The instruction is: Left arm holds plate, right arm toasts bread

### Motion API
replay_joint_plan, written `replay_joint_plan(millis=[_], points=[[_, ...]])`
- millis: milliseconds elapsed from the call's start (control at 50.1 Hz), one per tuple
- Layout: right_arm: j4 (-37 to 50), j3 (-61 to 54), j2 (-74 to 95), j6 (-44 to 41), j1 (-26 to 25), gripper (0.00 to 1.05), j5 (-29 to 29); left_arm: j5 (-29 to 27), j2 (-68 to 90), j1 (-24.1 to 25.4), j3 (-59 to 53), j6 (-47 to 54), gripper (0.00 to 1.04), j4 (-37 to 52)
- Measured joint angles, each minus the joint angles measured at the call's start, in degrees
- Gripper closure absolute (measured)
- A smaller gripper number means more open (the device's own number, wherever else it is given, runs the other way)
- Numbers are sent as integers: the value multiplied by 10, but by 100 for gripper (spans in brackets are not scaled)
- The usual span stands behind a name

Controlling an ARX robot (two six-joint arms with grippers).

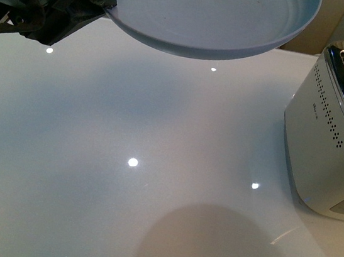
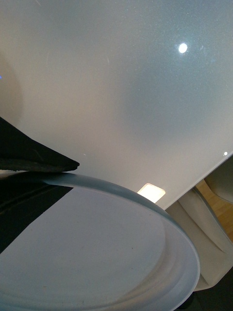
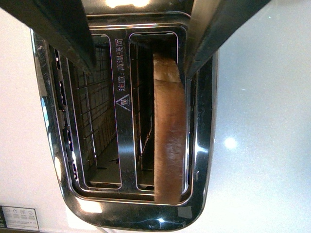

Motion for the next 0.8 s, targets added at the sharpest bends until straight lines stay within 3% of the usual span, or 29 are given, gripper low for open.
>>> replay_joint_plan(millis=[240,619,699,799], points=[[20,-32,-38,7,-2,7,-12,0,0,0,0,0,102,0],[47,-132,-210,6,-26,9,-38,0,0,0,0,0,102,0],[216,-203,-232,1,-50,21,-116,0,0,0,0,0,102,0],[353,-277,-270,-1,-59,37,-136,0,0,0,0,0,102,0]])
